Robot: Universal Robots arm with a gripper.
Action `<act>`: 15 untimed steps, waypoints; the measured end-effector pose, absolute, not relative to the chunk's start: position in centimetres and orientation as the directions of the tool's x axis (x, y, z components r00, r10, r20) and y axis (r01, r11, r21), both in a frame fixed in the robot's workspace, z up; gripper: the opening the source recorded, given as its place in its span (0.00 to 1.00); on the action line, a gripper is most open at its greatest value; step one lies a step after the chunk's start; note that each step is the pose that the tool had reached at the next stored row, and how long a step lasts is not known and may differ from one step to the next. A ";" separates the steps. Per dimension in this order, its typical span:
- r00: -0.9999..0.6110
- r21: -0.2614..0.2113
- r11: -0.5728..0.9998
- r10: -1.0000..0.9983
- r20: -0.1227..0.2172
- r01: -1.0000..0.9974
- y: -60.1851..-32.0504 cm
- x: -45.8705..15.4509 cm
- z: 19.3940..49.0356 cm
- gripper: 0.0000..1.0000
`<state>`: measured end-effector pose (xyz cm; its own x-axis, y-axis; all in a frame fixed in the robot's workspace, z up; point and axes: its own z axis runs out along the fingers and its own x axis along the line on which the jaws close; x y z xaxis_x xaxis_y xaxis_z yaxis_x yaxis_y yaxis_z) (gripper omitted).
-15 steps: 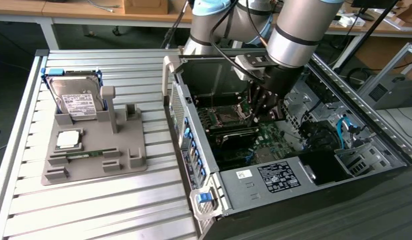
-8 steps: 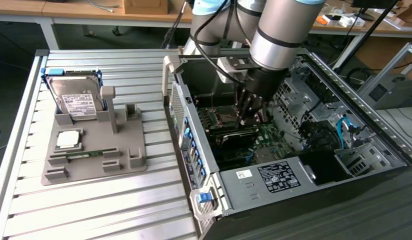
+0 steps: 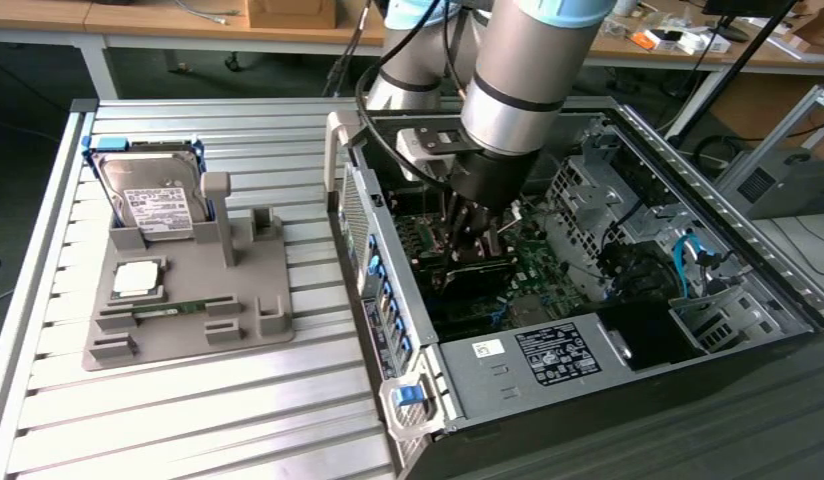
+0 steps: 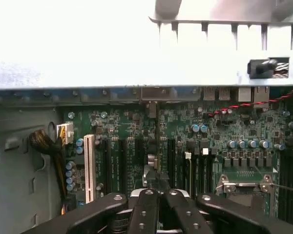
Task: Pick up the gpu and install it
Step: 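Press down on the gpu until it lock into place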
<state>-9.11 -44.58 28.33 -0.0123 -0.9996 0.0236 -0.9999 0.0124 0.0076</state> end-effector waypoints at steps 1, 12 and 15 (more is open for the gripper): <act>-0.012 0.008 0.012 -1.000 0.024 -1.000 -44.6 -9.1 28.2 0.11; -0.012 0.007 0.012 -1.000 0.023 -1.000 -44.6 -9.7 27.1 0.11; -0.012 0.008 0.012 -1.000 0.024 -1.000 -44.8 -10.0 27.1 0.11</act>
<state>-9.96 -44.77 27.15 -0.0122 -0.9996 0.0236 -0.9999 0.0124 0.0077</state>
